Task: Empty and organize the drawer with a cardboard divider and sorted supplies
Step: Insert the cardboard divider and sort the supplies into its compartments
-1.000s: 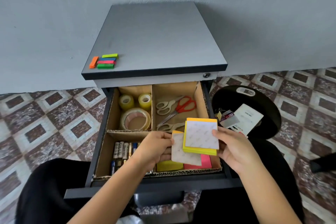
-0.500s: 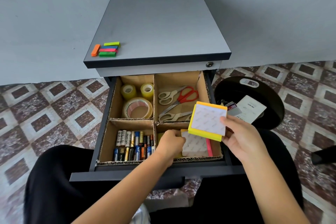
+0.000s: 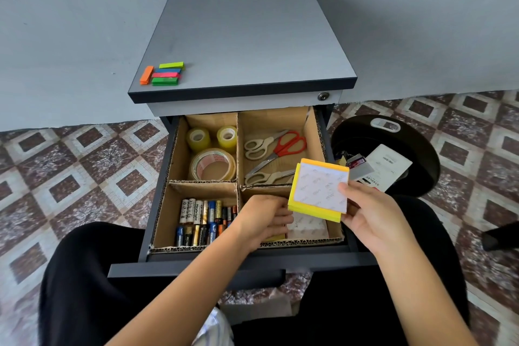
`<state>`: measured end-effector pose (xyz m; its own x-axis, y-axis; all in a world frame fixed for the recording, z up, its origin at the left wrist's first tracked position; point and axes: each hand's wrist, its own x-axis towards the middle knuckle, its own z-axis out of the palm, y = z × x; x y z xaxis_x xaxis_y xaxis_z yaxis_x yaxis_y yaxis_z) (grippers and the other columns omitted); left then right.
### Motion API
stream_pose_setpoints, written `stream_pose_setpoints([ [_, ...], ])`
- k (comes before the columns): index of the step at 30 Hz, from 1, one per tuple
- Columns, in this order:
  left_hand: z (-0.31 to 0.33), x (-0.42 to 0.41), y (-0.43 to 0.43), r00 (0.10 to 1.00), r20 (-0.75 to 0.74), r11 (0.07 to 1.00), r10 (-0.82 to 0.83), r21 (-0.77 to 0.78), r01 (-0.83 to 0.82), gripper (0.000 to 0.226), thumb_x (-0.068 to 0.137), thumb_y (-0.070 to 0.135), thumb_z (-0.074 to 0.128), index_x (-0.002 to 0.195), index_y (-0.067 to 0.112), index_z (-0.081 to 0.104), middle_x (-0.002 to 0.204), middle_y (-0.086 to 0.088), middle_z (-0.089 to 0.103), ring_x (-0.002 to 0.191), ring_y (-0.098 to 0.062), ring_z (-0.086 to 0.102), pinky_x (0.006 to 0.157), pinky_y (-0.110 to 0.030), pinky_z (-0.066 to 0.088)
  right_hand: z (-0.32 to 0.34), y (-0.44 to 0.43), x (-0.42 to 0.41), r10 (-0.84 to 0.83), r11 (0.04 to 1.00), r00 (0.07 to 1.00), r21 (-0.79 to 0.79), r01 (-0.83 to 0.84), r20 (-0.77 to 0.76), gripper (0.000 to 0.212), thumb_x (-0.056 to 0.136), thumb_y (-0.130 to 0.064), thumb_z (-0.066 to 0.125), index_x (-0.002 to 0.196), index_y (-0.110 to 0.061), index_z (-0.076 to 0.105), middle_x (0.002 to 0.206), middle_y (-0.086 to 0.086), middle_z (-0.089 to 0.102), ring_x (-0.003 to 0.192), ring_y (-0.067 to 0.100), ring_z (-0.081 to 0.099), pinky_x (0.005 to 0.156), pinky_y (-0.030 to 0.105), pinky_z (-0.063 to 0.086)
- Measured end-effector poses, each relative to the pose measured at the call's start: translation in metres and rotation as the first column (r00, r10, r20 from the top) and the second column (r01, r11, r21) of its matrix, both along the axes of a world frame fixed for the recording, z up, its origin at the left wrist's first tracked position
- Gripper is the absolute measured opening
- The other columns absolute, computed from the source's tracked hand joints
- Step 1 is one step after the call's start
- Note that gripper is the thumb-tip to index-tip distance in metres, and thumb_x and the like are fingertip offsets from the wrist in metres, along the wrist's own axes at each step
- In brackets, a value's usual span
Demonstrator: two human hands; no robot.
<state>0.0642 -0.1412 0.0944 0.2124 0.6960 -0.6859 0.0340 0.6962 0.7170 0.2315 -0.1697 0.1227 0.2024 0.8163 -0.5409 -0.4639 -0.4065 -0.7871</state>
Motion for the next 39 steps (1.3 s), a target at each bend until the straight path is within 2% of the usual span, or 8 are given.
stream_pose_setpoints([
  [2, 0.006, -0.003, 0.0, 0.988, 0.148, 0.999, 0.041, -0.019, -0.039, 0.026, 0.101, 0.017, 0.038, 0.097, 0.01, 0.063, 0.089, -0.009, 0.064, 0.081, -0.021, 0.063, 0.084, -0.037, 0.052, -0.001, -0.001, -0.002, 0.044, 0.999, 0.999, 0.003, -0.044, 0.024, 0.019, 0.093, 0.0, 0.048, 0.096, -0.008, 0.065, 0.087, 0.006, 0.071, 0.086, 0.022, 0.065, 0.081, 0.041, 0.051],
  [5, 0.014, -0.008, -0.002, 0.957, 0.285, 0.999, 0.053, -0.025, -0.048, 0.025, 0.1, 0.016, 0.041, 0.097, 0.008, 0.064, 0.088, -0.009, 0.07, 0.079, -0.021, 0.067, 0.074, -0.034, 0.057, -0.005, -0.002, -0.005, 0.087, 0.996, 0.993, 0.009, -0.088, 0.073, 0.02, 0.093, 0.0, 0.048, 0.094, -0.009, 0.066, 0.092, 0.007, 0.071, 0.09, 0.022, 0.065, 0.078, 0.04, 0.053],
  [10, 0.015, -0.01, -0.001, 0.987, 0.145, 0.995, 0.068, 0.056, -0.077, 0.018, 0.097, 0.009, 0.047, 0.09, 0.005, 0.063, 0.081, -0.009, 0.069, 0.065, -0.015, 0.068, 0.058, -0.025, 0.058, -0.009, -0.002, -0.008, 0.109, 0.994, 0.957, 0.001, -0.113, 0.27, 0.019, 0.094, 0.0, 0.048, 0.098, -0.007, 0.066, 0.094, 0.007, 0.069, 0.089, 0.021, 0.066, 0.078, 0.041, 0.055],
  [16, 0.013, -0.006, -0.005, 0.993, 0.064, 0.994, 0.102, 0.042, -0.105, 0.014, 0.096, 0.007, 0.049, 0.087, 0.004, 0.059, 0.082, -0.012, 0.066, 0.067, -0.018, 0.065, 0.053, -0.024, 0.057, -0.008, -0.001, -0.007, 0.123, 0.992, 0.884, -0.029, -0.123, 0.452, 0.028, 0.094, -0.001, 0.048, 0.077, -0.016, 0.063, 0.084, 0.001, 0.066, 0.081, 0.013, 0.063, 0.068, 0.038, 0.056],
  [21, 0.015, -0.007, -0.006, 0.975, 0.151, 0.986, 0.16, -0.073, -0.151, 0.011, 0.092, 0.002, 0.053, 0.082, 0.003, 0.058, 0.067, -0.008, 0.069, 0.056, -0.015, 0.067, 0.052, -0.028, 0.058, -0.009, -0.001, -0.003, 0.112, 0.994, 0.921, -0.039, -0.105, 0.373, 0.022, 0.095, -0.002, 0.049, 0.081, -0.013, 0.063, 0.086, 0.004, 0.066, 0.081, 0.016, 0.064, 0.055, 0.028, 0.052],
  [28, 0.013, -0.013, -0.004, 0.961, 0.17, 0.975, 0.218, -0.087, -0.206, 0.009, 0.089, 0.001, 0.058, 0.082, 0.006, 0.056, 0.069, -0.008, 0.071, 0.057, -0.017, 0.069, 0.051, -0.028, 0.058, -0.011, 0.0, -0.005, 0.196, 0.981, 0.932, -0.077, -0.18, 0.306, 0.021, 0.093, -0.002, 0.051, 0.082, -0.013, 0.065, 0.094, 0.01, 0.068, 0.088, 0.023, 0.066, 0.063, 0.035, 0.054],
  [34, 0.006, -0.013, -0.002, 0.998, 0.011, 0.998, 0.065, -0.023, -0.064, 0.015, 0.095, 0.004, 0.048, 0.086, 0.005, 0.061, 0.08, -0.009, 0.066, 0.072, -0.019, 0.063, 0.071, -0.034, 0.054, -0.01, 0.005, 0.002, 0.026, 0.999, 0.953, -0.04, -0.015, 0.303, 0.015, 0.094, -0.001, 0.049, 0.09, -0.006, 0.062, 0.088, 0.006, 0.065, 0.083, 0.019, 0.063, 0.06, 0.031, 0.05],
  [39, -0.005, -0.002, 0.002, 0.99, -0.142, 0.998, -0.018, 0.055, 0.027, 0.013, 0.09, 0.002, 0.057, 0.079, 0.008, 0.06, 0.068, -0.005, 0.057, 0.058, -0.012, 0.054, 0.053, -0.022, 0.055, -0.008, 0.007, 0.009, 0.012, 1.0, 0.957, -0.026, -0.005, 0.291, 0.013, 0.094, -0.001, 0.05, 0.095, -0.005, 0.062, 0.092, 0.008, 0.066, 0.087, 0.023, 0.064, 0.063, 0.033, 0.052],
])
